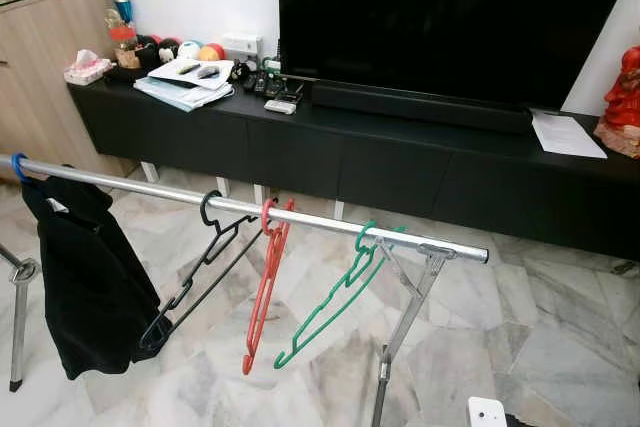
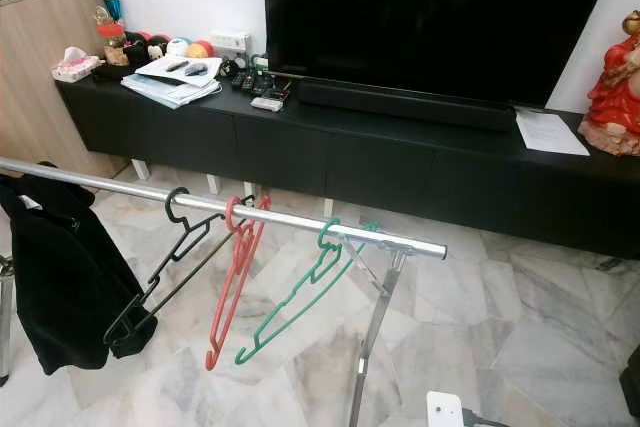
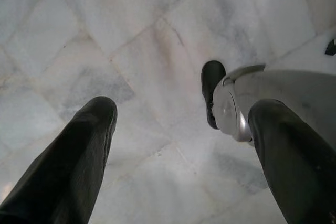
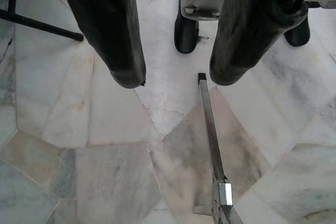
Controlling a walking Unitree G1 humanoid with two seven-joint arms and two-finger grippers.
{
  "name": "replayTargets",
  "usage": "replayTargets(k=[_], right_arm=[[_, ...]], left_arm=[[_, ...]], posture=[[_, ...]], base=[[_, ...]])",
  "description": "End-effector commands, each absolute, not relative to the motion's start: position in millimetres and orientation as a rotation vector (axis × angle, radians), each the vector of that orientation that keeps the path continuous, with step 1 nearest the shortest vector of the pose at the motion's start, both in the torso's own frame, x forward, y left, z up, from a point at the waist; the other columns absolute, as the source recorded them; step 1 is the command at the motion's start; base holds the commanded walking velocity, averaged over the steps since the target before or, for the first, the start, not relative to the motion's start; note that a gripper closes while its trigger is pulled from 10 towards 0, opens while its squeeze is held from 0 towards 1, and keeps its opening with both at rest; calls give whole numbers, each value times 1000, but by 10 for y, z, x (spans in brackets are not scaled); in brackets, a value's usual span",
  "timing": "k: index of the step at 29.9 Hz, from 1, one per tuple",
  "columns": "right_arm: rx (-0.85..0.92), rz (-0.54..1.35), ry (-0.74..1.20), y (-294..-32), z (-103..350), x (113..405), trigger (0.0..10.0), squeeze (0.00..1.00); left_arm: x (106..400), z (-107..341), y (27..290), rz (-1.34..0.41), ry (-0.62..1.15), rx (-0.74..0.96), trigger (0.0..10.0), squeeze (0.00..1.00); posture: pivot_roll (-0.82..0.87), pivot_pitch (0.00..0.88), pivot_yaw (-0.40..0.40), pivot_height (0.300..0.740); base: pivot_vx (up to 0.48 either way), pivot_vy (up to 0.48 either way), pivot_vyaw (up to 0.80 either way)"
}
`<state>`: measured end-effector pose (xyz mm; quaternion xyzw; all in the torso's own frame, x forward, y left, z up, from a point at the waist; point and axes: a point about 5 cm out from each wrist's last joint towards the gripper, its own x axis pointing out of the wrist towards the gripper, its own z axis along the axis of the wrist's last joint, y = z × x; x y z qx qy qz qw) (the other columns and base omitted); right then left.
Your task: Hang hanger
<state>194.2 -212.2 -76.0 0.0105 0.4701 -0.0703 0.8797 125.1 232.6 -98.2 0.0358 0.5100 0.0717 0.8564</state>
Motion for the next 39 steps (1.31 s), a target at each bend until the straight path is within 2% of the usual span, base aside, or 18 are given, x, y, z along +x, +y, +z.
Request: replayTargets(k=[1,9,17,23,29,35,39], right_arm=[[40,-158,996,-2131,-780,1900,10000,0],[37,-146,1000,-2122,-782,1899,10000,0],[33,-140,999,-2126,-781,1901,10000,0],[32,-144,994,-2130,-778,1903,10000,0],[34,-147,987,-2128,-776,1906,10000,0],[39,-151,985,-2124,-777,1906,10000,0],[40,-152,986,-2121,-777,1907,10000,0]], left_arm=[[1199,-986,2386,147,1098,97,10000,0],[1093,-959,2578,171,1106,106,10000,0],[1072,-971,2559,170,1112,100,10000,0],[1113,-1002,2413,152,1110,86,10000,0],[1158,-1014,2316,143,1104,77,10000,0],[1170,-1004,2343,146,1101,77,10000,0],[1161,-970,2480,162,1094,80,10000,0]], posture=[[70,0,-13,740],[72,0,-12,740],[74,0,-16,740],[75,0,-18,740],[75,0,-18,740],[74,0,-16,740],[73,0,-13,740]], base=[[0,0,-744],[0,0,-709],[0,0,-649],[0,0,0],[-256,0,0],[-259,0,0],[-263,0,0]])
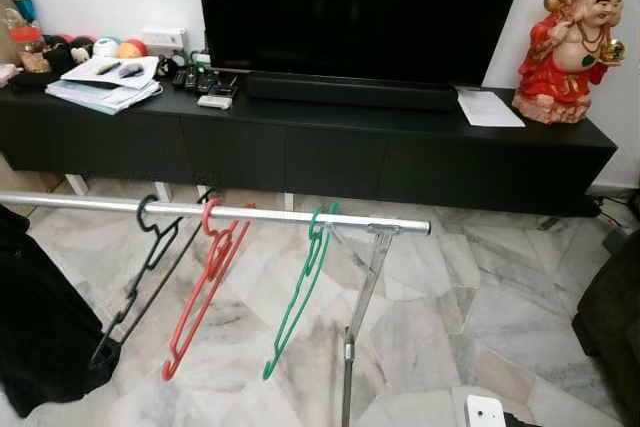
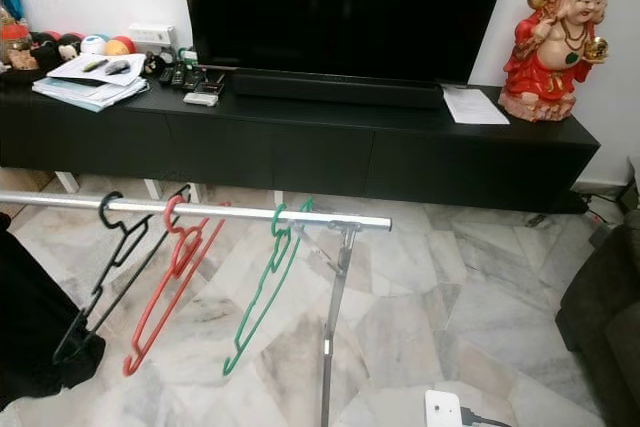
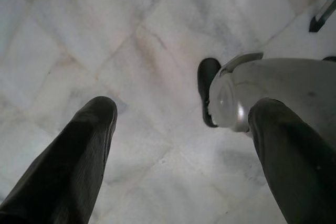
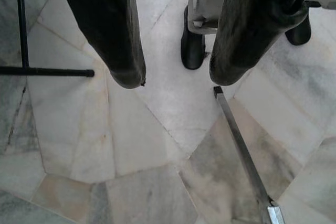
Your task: Hang hanger
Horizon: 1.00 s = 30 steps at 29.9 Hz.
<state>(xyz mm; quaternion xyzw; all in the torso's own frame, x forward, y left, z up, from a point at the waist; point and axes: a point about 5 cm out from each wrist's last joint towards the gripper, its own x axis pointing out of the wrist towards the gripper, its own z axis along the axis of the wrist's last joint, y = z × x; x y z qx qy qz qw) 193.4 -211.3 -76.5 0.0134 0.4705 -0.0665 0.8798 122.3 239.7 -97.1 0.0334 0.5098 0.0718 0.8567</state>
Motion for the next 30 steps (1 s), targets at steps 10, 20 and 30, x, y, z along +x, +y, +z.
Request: replayTargets(k=[10,20,30], right_arm=[[43,-155,985,-2116,-778,1907,10000,0],[46,-157,986,-2116,-780,1903,10000,0],[36,-162,995,-2123,-783,1897,10000,0]], left_arm=[[1139,-952,2558,171,1094,87,10000,0],[1177,-976,2444,162,1094,92,10000,0],[1166,-986,2423,165,1099,84,10000,0]], posture=[[75,0,-11,740],[84,0,-12,740],[82,0,-15,740]], base=[[-275,0,0],[-27,0,0],[0,0,-45]])
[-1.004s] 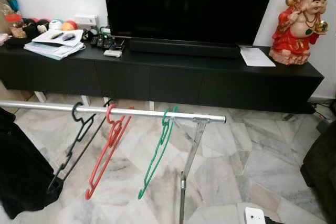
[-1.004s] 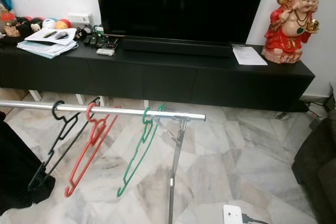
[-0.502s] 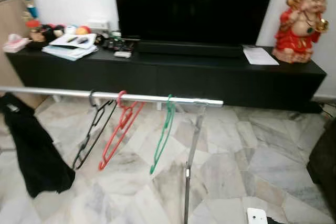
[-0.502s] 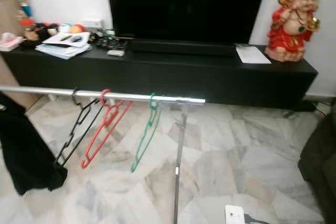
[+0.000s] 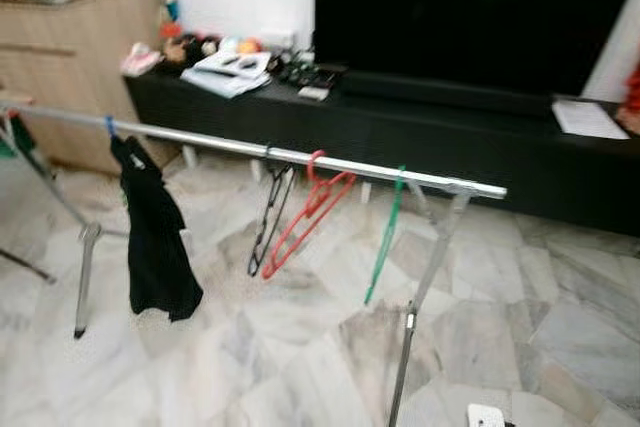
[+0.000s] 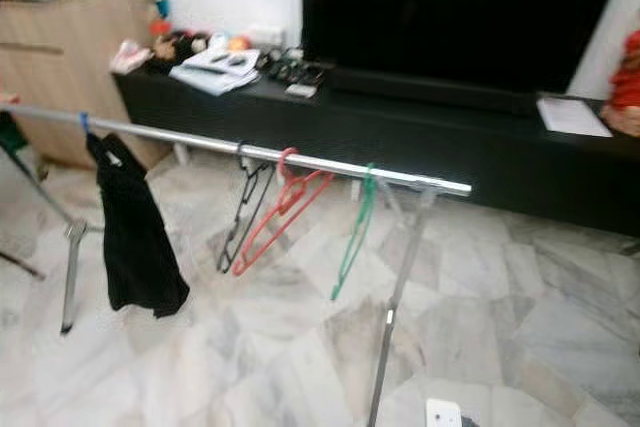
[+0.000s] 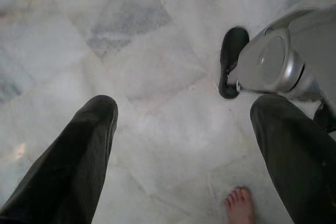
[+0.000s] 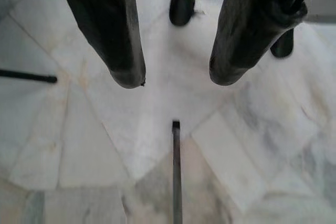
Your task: Hang hanger
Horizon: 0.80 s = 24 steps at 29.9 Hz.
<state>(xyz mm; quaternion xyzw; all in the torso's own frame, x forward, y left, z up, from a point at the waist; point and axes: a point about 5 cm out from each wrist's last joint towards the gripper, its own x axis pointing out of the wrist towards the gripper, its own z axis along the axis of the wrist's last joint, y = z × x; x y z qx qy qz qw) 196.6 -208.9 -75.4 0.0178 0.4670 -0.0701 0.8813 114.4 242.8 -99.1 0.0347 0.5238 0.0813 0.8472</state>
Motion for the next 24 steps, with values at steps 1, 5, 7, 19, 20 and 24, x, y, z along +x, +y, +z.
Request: replayTargets(k=[1,5,7,19,20,24], right_arm=[[38,-161,995,-2122,-783,1897,10000,0],[38,-153,993,-2118,-783,1899,10000,0],[40,-151,993,-2115,-783,1900,10000,0],[52,-150,993,-2100,-785,1901,10000,0],[52,-151,993,-2100,-785,1902,10000,0],[53,-152,992,-2100,-785,1903,10000,0]], left_arm=[[1163,-986,2425,167,1098,82,10000,0],[1149,-984,2442,172,1097,77,10000,0],[1142,-980,2464,177,1097,77,10000,0],[1150,-964,2511,160,1098,103,10000,0],[1149,-964,2512,160,1099,103,10000,0],[1138,-967,2513,161,1103,104,10000,0]], posture=[[83,0,-15,740],[82,0,-15,740],[80,0,-14,740],[77,0,-8,740],[77,0,-8,740],[78,0,-8,740]], base=[[0,0,-775],[0,0,-756],[0,0,-744],[0,-172,-739],[0,0,-731],[0,0,-725]])
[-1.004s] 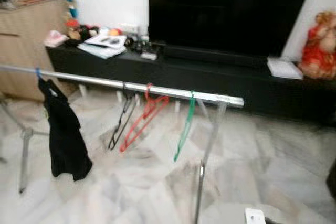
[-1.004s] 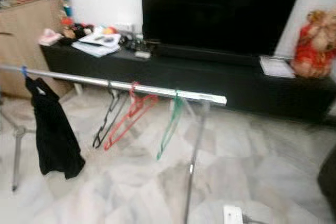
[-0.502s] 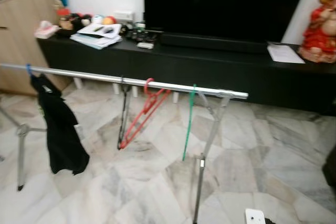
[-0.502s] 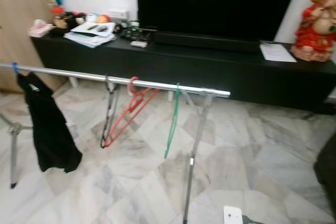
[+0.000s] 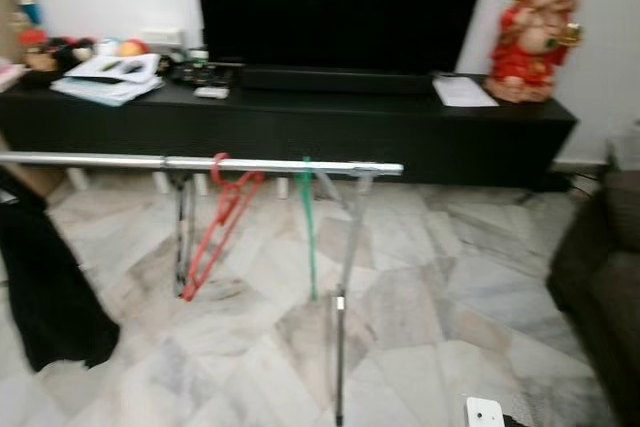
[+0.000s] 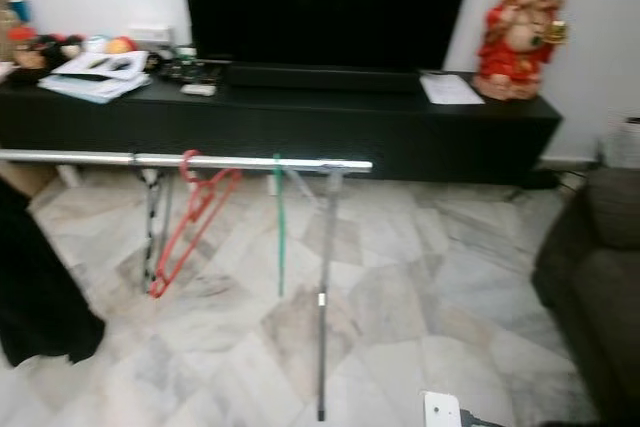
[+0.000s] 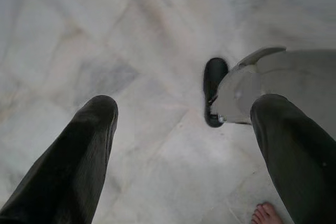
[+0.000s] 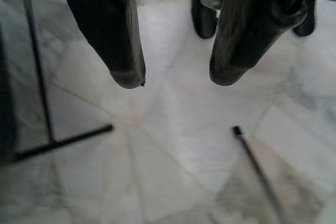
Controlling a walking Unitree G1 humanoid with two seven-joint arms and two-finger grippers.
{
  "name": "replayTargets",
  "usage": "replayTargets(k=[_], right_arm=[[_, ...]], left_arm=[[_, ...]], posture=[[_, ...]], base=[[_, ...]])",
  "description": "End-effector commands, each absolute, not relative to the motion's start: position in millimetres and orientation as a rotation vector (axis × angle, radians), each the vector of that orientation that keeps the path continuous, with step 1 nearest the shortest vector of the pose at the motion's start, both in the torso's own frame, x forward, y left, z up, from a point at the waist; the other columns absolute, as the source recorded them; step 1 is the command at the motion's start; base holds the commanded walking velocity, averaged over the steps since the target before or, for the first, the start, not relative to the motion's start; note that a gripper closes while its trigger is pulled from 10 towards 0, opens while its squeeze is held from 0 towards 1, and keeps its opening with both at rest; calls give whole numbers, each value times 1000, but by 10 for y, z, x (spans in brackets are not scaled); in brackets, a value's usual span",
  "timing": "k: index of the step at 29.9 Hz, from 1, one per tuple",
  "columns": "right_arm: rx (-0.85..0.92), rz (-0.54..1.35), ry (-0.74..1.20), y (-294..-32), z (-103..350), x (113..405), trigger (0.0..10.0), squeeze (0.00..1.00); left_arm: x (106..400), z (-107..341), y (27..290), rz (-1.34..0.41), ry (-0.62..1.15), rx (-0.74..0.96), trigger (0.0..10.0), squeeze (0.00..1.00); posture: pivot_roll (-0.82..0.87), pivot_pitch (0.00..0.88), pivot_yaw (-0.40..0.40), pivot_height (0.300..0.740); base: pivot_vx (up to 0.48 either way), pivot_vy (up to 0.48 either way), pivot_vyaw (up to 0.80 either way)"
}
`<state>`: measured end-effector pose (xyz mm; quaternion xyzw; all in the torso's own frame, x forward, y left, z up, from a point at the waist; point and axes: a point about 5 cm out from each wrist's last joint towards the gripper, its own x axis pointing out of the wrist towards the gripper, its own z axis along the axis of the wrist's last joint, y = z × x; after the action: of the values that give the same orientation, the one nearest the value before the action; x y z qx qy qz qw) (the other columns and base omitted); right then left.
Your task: Hang hanger
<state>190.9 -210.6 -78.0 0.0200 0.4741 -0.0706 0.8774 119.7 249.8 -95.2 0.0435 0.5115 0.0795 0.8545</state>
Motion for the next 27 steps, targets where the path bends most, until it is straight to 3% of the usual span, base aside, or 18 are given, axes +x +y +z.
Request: replayTargets(k=[1,27], right_arm=[[54,-151,992,-2099,-784,1903,10000,0],[70,-151,990,-2074,-790,1901,10000,0]], left_arm=[[1135,-969,2511,160,1104,106,10000,0],[1084,-954,2608,159,1119,136,10000,0]], posture=[[77,0,-7,740],[66,0,8,740]], base=[[0,0,-725],[0,-55,-725]])
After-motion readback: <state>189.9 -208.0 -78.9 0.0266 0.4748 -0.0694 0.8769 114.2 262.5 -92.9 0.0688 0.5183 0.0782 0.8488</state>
